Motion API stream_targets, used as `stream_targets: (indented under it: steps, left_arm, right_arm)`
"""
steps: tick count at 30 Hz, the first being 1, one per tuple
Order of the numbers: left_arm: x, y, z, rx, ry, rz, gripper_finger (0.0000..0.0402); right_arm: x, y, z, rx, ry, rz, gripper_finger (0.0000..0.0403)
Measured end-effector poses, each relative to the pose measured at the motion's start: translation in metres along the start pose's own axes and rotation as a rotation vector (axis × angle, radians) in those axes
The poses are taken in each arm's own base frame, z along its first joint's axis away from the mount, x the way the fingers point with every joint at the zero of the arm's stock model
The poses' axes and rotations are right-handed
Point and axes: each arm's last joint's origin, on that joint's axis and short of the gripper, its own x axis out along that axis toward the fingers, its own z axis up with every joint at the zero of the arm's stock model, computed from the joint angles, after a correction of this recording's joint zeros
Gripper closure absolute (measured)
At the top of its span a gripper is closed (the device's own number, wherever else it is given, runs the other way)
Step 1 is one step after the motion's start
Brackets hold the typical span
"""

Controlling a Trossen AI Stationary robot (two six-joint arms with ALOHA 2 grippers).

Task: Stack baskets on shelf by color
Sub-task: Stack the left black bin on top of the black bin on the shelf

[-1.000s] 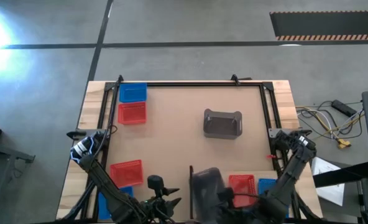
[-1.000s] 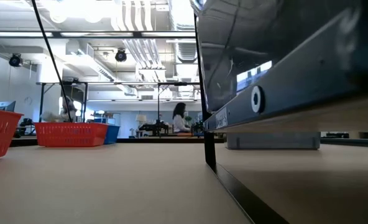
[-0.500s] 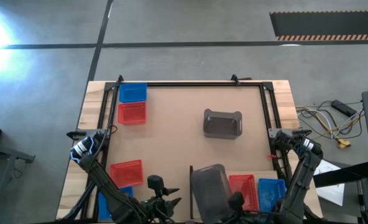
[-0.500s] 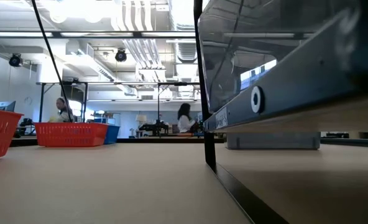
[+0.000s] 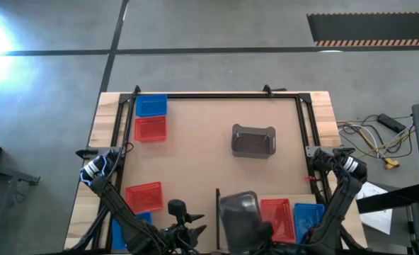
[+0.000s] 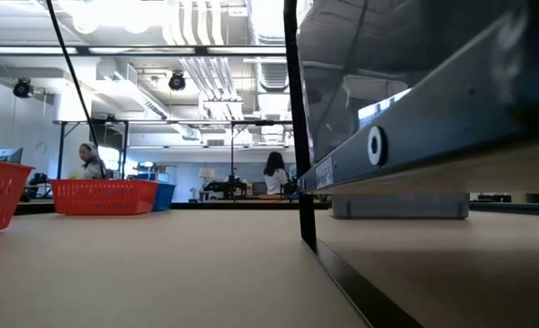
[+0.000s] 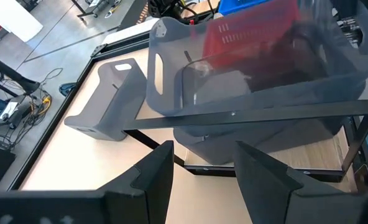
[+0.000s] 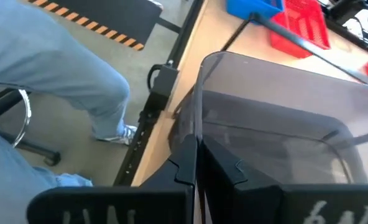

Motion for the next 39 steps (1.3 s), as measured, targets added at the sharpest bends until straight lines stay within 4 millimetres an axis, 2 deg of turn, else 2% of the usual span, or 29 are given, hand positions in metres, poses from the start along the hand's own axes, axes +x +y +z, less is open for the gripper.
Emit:
stream_targets:
  steps: [4,10,14,19,25,29,34,39]
  left_arm:
    - [0.000,0.000,0.000,0.000,0.000,0.000,0.0251]
    - [0.000,0.000,0.000,0.002,0.001,0.001,0.0251]
    - [0.001,0.000,-0.002,0.007,0.003,0.002,0.0251]
    - [0.002,-0.001,-0.005,0.016,0.008,0.006,0.0251]
    - [0.002,-0.001,-0.005,0.015,0.008,0.006,0.0251]
    - [0.003,-0.001,-0.005,0.014,0.007,0.005,0.0251]
    - [0.004,-0.001,-0.004,0.007,0.006,0.007,0.0251]
    - [0.005,0.000,-0.003,0.004,0.007,0.010,0.0251]
  right_arm:
    - [0.001,0.000,-0.003,-0.016,-0.026,0.025,0.0394]
    - [-0.012,-0.003,-0.008,0.016,-0.081,0.051,0.0394]
    - [-0.007,-0.006,-0.017,0.061,-0.079,0.045,0.0382]
    - [0.006,-0.015,-0.024,0.114,-0.034,0.019,0.0321]
    - [-0.010,-0.021,-0.003,0.105,-0.088,0.068,0.0224]
    - [-0.002,-0.020,0.001,0.119,-0.050,0.099,0.0192]
    - [0.020,-0.020,0.000,0.116,0.042,0.116,0.0195]
    - [0.036,-0.023,0.004,0.145,0.131,0.126,0.0229]
